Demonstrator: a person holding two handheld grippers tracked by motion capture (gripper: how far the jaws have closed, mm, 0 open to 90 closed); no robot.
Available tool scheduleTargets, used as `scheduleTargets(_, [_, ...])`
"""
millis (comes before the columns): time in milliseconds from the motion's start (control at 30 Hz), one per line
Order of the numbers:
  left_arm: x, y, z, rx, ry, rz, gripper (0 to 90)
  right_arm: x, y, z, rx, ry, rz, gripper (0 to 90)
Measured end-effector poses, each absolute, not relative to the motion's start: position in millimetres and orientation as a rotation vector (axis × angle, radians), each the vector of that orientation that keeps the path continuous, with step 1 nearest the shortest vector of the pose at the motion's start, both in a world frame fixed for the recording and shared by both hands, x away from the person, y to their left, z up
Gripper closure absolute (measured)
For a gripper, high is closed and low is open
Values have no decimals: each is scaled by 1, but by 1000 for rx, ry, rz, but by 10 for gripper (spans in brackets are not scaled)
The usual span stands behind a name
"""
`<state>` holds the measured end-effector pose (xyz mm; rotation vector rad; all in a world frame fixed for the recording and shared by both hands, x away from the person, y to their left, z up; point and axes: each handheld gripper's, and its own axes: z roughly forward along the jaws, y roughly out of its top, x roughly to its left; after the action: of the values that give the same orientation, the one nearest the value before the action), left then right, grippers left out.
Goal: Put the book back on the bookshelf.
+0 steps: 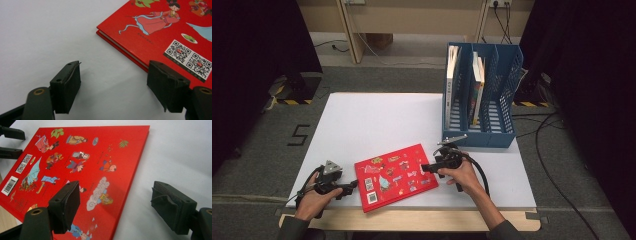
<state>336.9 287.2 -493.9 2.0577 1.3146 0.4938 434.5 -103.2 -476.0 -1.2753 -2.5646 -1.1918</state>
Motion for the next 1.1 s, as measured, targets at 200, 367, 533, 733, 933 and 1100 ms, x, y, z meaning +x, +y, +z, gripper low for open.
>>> scheduleTargets(200, [336,280,-494,2078,1281,474,220,436,-103,-479,-1285,-2559,-1181,233])
scheduleTargets(367, [337,277,-495,2096,1264,456,171,437,-102,-482,-1290,-2550,-1178,234])
scheduleTargets(533, [336,275,-496,2108,1250,452,130,437,-101,-483,-1304,-2542,-1188,247])
scheduleTargets(733, [337,274,-497,2117,1246,441,92,435,-98,-485,-1329,-2490,-1214,237])
scheduleTargets(933, [337,274,-497,2117,1248,439,91,435,-100,-486,-1432,-2368,-1255,239])
scheduleTargets(1100, [338,274,-496,2123,1249,435,90,436,-103,-485,-1443,-2318,-1263,245])
